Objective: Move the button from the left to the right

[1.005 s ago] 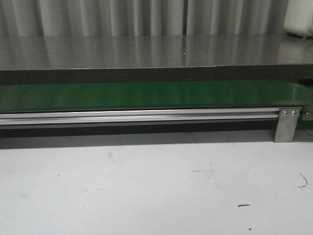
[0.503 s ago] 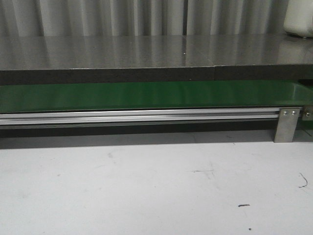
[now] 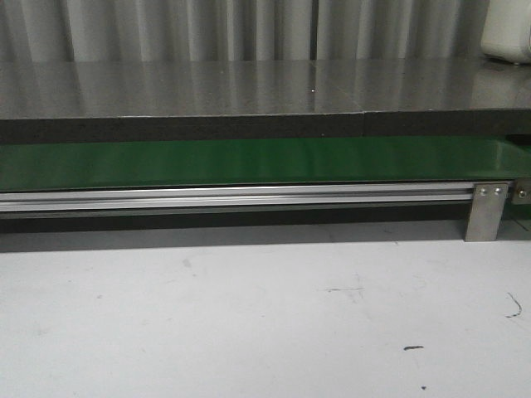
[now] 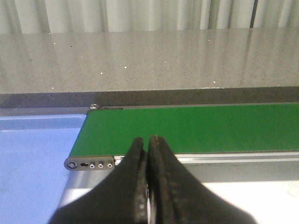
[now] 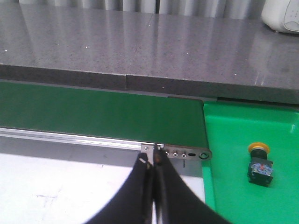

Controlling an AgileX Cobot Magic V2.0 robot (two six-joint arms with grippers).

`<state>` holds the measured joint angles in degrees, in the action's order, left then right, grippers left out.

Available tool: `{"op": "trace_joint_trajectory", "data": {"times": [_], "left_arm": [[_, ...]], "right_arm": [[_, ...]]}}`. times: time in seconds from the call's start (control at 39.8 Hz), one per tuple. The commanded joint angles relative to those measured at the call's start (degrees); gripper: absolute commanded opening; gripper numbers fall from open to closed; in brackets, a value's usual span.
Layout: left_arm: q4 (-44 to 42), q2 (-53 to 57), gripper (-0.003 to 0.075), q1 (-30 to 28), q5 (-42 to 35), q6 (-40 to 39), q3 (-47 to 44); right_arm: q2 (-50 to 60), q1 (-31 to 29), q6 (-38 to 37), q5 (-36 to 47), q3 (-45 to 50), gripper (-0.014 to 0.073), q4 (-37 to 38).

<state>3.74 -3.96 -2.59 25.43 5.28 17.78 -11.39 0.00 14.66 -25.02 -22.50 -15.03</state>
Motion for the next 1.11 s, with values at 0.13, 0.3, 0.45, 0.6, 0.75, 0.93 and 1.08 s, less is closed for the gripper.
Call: {"op": "trace_joint_trajectory", "data": {"times": [0.13,0.3,0.45,0.6,0.75,0.93,1.08], "left_arm": [[-0.01,5.58,-0.0021,3.33,-10.43,-2.26,-9.73],[0.09,5.33,-0.0021,3.33,-12.69,-2.8,-15.49],[0.09,5.33,-0.0021,3.33,-19.25,-2.8,-19.56],[0.09,5.33,-0.0021,3.33,-22.32,-2.8,-19.9],[0.09,5.22,-0.0021,3.33,-22.32,-2.8,-19.9],[0.09,5.22,-0.0021,3.33,-22.32,-2.8,-19.9],[0.09,5.22,-0.0021,3.33,-22.32,-2.8,-19.9]], "right_arm": [[-0.55,0.08,0.37,4.78,-1.53,-0.0068,-0.55],[-0.68,0.08,0.37,4.78,-1.53,-0.0068,-0.55],[-0.68,0.08,0.37,4.78,-1.53,-0.0068,-0.55],[-0.68,0.08,0.37,4.78,-1.53,-0.0068,-0.55],[-0.68,0.08,0.37,4.78,-1.53,-0.0068,-0.55],[-0.68,0.08,0.37,4.78,-1.53,-0.0068,-0.55],[-0.68,0.08,0.37,4.78,-1.53,-0.0068,-0.55]]}}
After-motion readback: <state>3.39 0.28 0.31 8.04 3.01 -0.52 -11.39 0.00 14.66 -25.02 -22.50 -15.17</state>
